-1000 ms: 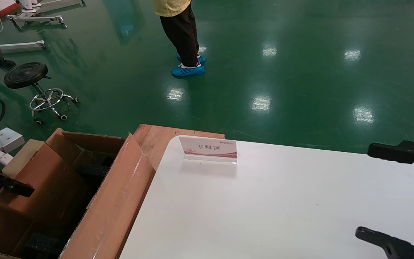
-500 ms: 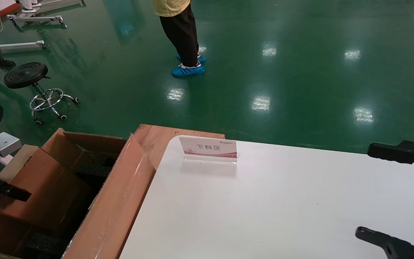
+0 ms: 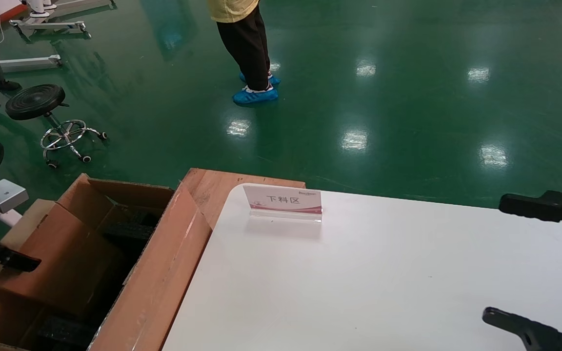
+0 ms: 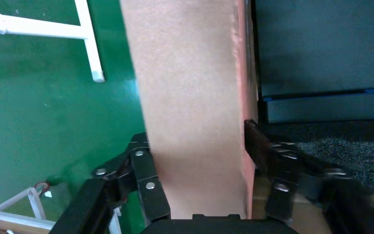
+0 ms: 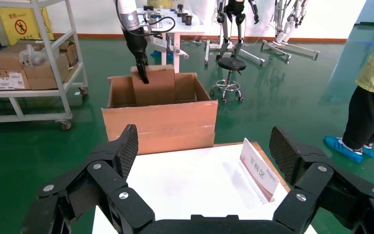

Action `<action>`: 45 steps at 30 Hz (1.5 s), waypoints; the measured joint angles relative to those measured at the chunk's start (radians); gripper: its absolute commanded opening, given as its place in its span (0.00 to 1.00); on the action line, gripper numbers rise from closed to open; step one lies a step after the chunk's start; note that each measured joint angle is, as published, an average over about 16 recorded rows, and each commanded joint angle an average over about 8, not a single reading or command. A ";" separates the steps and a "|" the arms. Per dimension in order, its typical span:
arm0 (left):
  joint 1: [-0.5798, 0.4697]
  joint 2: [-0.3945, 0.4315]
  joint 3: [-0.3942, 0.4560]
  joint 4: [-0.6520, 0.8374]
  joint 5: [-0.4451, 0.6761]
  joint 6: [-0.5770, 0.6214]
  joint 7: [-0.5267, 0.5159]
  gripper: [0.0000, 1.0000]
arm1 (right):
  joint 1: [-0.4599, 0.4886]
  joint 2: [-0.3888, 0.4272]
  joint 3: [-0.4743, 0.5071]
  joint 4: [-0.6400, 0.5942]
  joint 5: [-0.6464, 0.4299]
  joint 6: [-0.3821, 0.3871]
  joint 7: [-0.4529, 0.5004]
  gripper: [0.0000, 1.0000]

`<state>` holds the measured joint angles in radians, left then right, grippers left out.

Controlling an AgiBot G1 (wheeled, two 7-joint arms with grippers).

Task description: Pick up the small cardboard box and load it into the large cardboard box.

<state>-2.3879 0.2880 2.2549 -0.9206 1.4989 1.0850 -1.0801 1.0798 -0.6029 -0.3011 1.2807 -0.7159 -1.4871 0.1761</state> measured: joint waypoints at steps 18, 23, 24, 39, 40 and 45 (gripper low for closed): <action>-0.024 0.011 -0.019 -0.066 0.003 -0.021 0.042 1.00 | 0.000 0.000 0.000 0.000 0.000 0.000 0.000 1.00; -0.056 0.017 -0.045 -0.138 0.004 -0.052 0.093 1.00 | 0.000 0.000 0.000 -0.001 0.000 0.000 0.000 1.00; -0.064 0.018 -0.051 -0.155 0.004 -0.060 0.105 1.00 | 0.000 0.000 -0.001 -0.001 0.000 0.000 0.000 1.00; -0.135 0.026 -0.133 -0.345 -0.026 -0.188 0.236 1.00 | 0.001 0.000 -0.001 -0.001 0.001 0.000 -0.001 1.00; -0.134 0.027 -0.137 -0.350 -0.028 -0.192 0.239 1.00 | 0.001 0.000 -0.001 -0.001 0.001 0.000 -0.001 1.00; -0.107 0.038 -0.177 -0.360 -0.047 -0.192 0.253 1.00 | 0.001 0.000 -0.001 -0.001 0.001 0.000 -0.001 1.00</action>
<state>-2.4944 0.3262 2.0784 -1.2805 1.4515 0.8932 -0.8276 1.0804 -0.6026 -0.3020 1.2794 -0.7153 -1.4871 0.1753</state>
